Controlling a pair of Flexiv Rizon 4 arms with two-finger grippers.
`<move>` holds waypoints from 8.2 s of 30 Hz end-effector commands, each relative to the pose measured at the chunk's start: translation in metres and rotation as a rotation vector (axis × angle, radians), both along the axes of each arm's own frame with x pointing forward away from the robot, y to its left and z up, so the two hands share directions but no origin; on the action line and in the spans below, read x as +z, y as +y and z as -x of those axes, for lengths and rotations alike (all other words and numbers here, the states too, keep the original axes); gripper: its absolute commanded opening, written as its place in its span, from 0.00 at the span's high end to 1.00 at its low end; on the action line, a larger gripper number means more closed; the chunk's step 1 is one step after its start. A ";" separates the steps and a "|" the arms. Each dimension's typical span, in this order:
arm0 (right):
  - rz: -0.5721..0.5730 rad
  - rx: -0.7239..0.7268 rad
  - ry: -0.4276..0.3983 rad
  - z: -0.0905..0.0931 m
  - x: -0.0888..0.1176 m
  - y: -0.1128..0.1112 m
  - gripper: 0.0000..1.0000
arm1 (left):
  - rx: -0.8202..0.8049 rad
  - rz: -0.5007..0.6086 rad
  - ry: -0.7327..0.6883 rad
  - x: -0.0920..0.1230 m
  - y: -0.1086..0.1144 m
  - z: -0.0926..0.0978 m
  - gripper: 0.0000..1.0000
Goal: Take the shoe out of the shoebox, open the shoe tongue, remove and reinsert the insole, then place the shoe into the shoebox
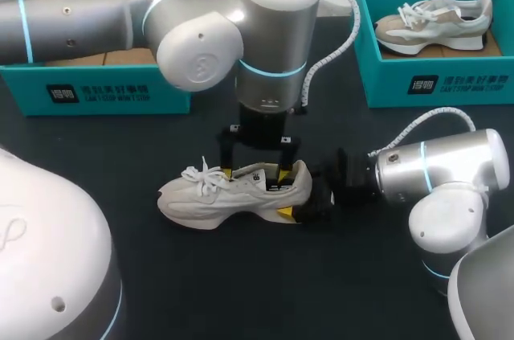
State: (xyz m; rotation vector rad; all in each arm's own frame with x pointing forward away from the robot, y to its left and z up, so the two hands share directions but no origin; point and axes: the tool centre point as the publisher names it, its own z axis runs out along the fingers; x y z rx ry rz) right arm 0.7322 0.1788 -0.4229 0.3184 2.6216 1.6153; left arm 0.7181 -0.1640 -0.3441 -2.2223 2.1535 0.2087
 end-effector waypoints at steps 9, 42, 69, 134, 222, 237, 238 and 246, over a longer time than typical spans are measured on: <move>0.005 -0.003 0.001 0.004 -0.005 -0.003 1.00 | 0.020 -0.130 -0.008 -0.010 0.010 0.002 0.00; 0.005 -0.003 0.001 0.004 -0.005 -0.003 1.00 | 0.109 -0.070 -0.060 0.035 0.072 0.020 1.00; 0.005 -0.003 0.001 0.004 -0.005 -0.003 1.00 | 0.216 0.018 -0.020 0.001 0.135 0.033 0.96; 0.005 -0.003 0.001 0.004 -0.005 -0.003 1.00 | -1.654 0.288 0.089 0.133 0.057 0.040 1.00; 0.005 -0.003 0.001 0.004 -0.005 -0.003 1.00 | -1.764 0.255 -0.045 0.050 0.032 -0.005 1.00; 0.005 -0.003 0.001 0.004 -0.005 -0.003 1.00 | -1.792 0.311 -0.026 0.007 -0.005 -0.016 1.00; 0.005 -0.003 0.001 0.004 -0.005 -0.003 1.00 | -1.795 0.314 -0.025 0.005 -0.007 -0.016 1.00; 0.005 -0.003 0.001 0.004 -0.005 -0.003 1.00 | -1.801 0.353 -0.023 -0.014 -0.016 -0.003 1.00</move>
